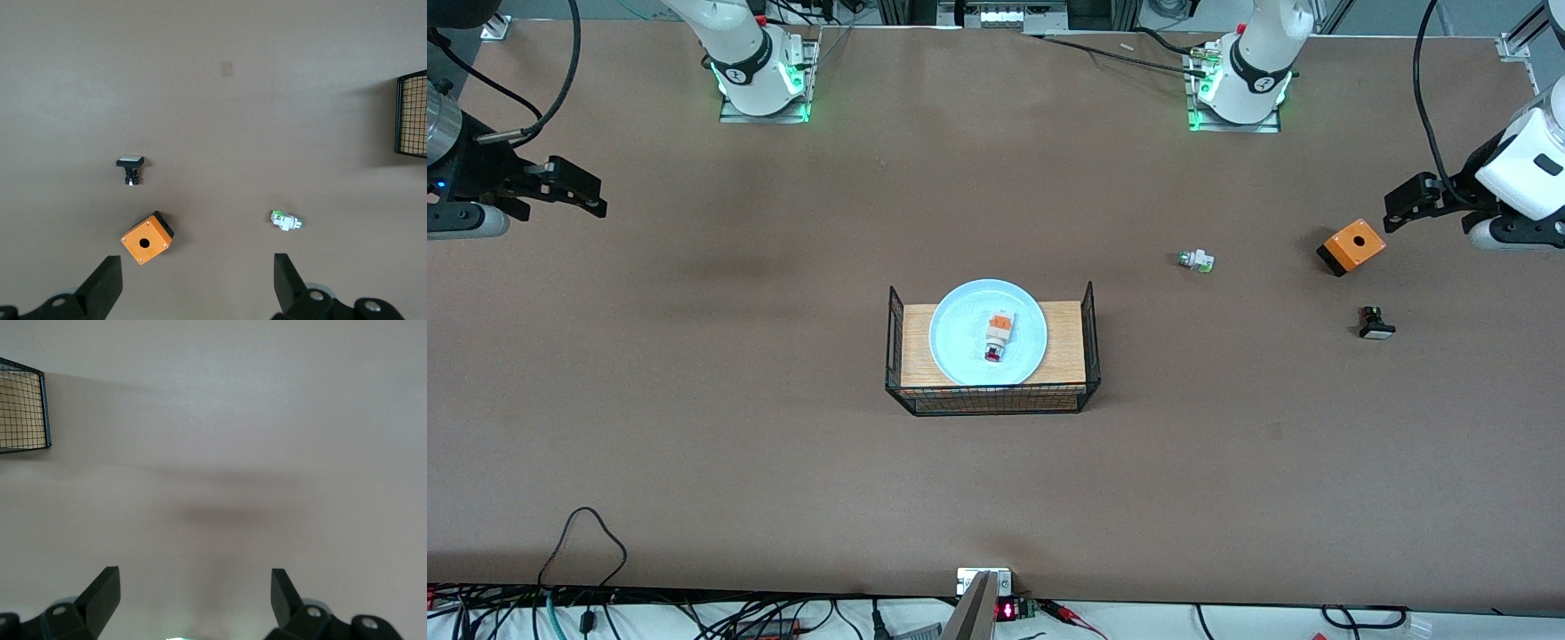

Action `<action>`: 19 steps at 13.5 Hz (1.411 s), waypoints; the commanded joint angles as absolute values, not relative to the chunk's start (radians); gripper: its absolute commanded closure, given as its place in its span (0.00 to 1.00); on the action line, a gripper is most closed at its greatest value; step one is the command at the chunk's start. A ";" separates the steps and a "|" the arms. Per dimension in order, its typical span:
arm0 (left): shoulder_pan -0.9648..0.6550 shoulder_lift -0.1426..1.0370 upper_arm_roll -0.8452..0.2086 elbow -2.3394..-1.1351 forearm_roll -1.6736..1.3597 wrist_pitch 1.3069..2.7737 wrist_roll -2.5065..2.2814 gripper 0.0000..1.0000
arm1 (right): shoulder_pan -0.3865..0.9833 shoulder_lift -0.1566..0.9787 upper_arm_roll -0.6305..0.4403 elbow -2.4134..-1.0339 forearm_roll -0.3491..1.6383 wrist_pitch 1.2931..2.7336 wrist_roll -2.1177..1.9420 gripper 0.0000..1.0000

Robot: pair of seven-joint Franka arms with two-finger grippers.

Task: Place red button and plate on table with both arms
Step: 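Reach the left gripper down to the red button on the plate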

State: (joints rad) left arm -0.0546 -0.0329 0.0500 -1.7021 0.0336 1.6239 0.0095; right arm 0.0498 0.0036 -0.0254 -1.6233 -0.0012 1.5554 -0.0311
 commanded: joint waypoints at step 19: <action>-0.193 0.263 -0.374 -1.545 -0.137 2.036 -0.411 0.00 | 0.046 0.000 -0.029 -1.611 -0.003 1.539 -0.021 0.00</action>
State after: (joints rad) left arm -0.1730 0.1710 -0.3455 -1.5905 -0.1293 1.9158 -0.3877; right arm 0.0476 0.0037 -0.0293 -1.6233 -0.0012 1.5550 -0.0309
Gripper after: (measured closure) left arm 0.000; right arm 0.000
